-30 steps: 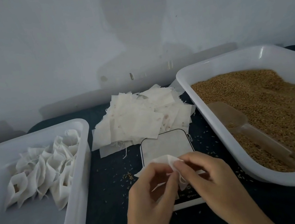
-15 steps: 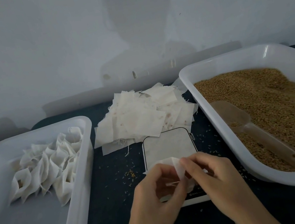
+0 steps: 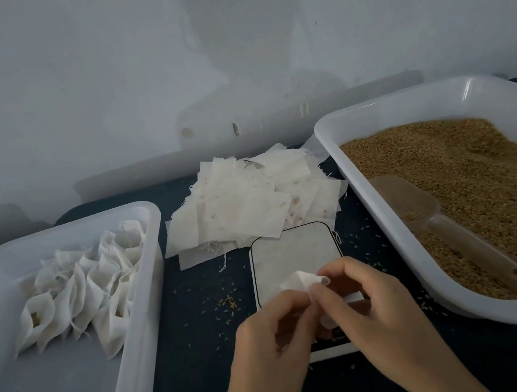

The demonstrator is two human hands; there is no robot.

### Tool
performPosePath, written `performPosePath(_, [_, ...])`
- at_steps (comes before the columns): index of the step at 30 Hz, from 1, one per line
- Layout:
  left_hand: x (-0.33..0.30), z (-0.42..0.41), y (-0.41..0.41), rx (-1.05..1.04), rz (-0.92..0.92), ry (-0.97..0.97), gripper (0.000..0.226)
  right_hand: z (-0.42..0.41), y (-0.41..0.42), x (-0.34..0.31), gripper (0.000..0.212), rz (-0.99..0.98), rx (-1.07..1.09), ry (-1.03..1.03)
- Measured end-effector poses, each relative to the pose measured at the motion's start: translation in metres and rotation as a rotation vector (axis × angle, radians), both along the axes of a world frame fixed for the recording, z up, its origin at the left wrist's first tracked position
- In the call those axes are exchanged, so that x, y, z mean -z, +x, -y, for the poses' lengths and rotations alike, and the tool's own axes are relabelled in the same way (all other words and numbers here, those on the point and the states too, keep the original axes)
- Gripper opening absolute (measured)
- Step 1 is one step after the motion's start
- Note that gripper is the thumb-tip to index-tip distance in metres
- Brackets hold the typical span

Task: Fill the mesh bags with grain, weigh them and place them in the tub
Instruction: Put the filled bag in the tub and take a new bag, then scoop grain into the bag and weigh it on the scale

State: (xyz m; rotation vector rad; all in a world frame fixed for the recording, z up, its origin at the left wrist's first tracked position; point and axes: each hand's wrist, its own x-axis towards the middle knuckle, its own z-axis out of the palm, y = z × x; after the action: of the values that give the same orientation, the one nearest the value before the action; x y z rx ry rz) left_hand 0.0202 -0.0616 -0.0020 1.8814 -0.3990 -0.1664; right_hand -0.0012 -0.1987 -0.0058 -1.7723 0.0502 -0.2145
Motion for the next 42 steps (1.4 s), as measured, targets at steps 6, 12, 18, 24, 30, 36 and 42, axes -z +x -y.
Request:
performPosePath(6, [-0.002,-0.006,0.004,0.083,-0.125,-0.181,0.019,0.007,-0.001,-0.006,0.005,-0.069,-0.103,0.043])
performPosePath(12, [-0.002,-0.005,0.004,-0.167,0.028,-0.095,0.02,0.004,-0.003,-0.004,0.027,0.014,0.029,-0.264])
performPosePath(18, [-0.001,0.008,-0.006,-0.234,0.219,0.101,0.026,0.0,-0.003,-0.005,0.034,0.289,0.132,-0.512])
performPosePath(24, [0.004,0.013,-0.004,-0.32,0.393,0.246,0.028,0.001,-0.008,-0.005,0.037,0.191,0.065,-0.762])
performPosePath(30, [0.005,0.014,-0.006,-0.303,0.578,0.349,0.022,0.001,-0.009,-0.001,0.025,0.088,0.0,-0.65])
performPosePath(36, [0.008,0.015,-0.005,-0.397,0.551,0.413,0.022,-0.007,-0.009,-0.01,0.026,0.054,-0.1,-0.768])
performPosePath(42, [0.003,0.01,-0.004,-0.157,0.536,0.363,0.013,0.0,-0.004,0.0,0.018,0.039,-0.071,-0.639])
